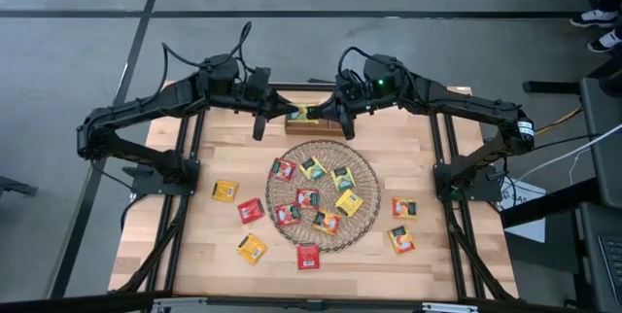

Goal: Pick & Place Tea
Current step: Put the yellow tea bag into the left of the wooden organizer

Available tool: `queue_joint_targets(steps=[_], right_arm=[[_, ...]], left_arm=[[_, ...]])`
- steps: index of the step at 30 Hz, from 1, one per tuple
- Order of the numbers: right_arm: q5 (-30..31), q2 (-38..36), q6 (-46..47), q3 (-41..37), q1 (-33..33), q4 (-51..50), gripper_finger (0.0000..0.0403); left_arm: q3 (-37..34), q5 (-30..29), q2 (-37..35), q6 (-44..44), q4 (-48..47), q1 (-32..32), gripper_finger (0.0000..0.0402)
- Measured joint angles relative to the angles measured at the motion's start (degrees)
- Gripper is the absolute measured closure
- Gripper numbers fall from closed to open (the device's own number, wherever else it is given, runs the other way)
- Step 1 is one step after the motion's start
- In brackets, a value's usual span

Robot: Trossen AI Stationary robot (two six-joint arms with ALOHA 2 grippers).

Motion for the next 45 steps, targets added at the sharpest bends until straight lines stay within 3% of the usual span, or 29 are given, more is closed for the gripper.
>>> queue_joint_targets(steps=[4,11,16,22,26,35,45], right_arm=[[-0.2,0.0,0.0,0.0,0.0,-0.5,0.0399],[-0.6,0.0,0.3,0.0,-1.4,-2.0,0.04],[-1.9,0.2,1.5,0.0,-4.0,-1.9,0.0401],[-4.2,2.7,1.6,0.5,-7.2,-1.3,0.0401],[-6.9,7.5,-0.2,5.6,-8.4,-3.6,0.0402],[-7.4,22.5,-13.9,25.6,-10.2,-28.2,0.0402],[-7.2,34.0,-21.9,37.9,-12.5,-37.3,0.0402]], left_arm=[[0.0,0.0,0.0,-2.3,-0.7,1.0,0.0354],[0.0,0.8,-2.0,-4.9,-6.6,3.5,0.025],[0.0,-0.1,-4.5,-4.8,-6.6,3.7,0.021],[0.0,-3.8,-7.8,-4.3,-6.8,3.8,0.0204],[0.0,-5.8,-10.2,-4.1,-7.2,3.8,0.0209],[0.0,-7.1,-13.3,-3.7,-10.2,3.7,0.022],[0.0,-10.2,-15.3,-3.2,-13.7,3.7,0.0222]])
